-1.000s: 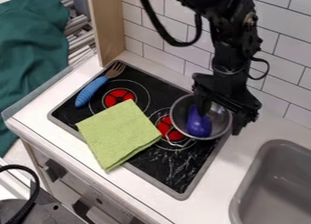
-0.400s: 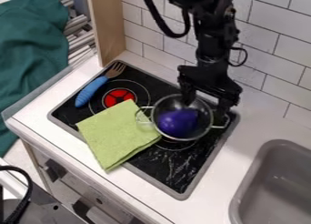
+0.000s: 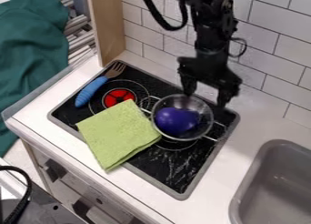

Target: Put the eggplant on top of the green cloth

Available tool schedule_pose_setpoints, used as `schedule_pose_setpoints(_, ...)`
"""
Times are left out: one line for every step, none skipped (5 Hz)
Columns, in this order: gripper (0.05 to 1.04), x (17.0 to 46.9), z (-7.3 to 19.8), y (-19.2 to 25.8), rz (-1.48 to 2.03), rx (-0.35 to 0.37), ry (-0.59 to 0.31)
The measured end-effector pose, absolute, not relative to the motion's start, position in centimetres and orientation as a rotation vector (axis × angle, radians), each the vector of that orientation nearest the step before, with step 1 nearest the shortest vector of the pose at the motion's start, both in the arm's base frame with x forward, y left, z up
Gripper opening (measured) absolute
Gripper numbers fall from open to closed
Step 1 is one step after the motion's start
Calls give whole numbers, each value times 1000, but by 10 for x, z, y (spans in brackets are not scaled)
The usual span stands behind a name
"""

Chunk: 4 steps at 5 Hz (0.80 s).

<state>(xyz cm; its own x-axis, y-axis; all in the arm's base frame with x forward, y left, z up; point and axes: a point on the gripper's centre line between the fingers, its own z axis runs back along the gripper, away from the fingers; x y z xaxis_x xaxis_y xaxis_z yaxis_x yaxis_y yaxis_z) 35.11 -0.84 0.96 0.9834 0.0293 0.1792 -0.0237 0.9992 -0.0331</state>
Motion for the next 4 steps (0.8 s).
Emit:
schedule_pose_setpoints(1005, 353, 17, 4, 23, -21, -183)
schedule_pose_setpoints(1005, 347, 14, 26, 24, -12, -164)
schedule_pose_setpoints(1005, 336, 10, 40, 33, -14, -124)
schedule_pose_setpoints(1005, 331, 7, 41, 15, -38, -108)
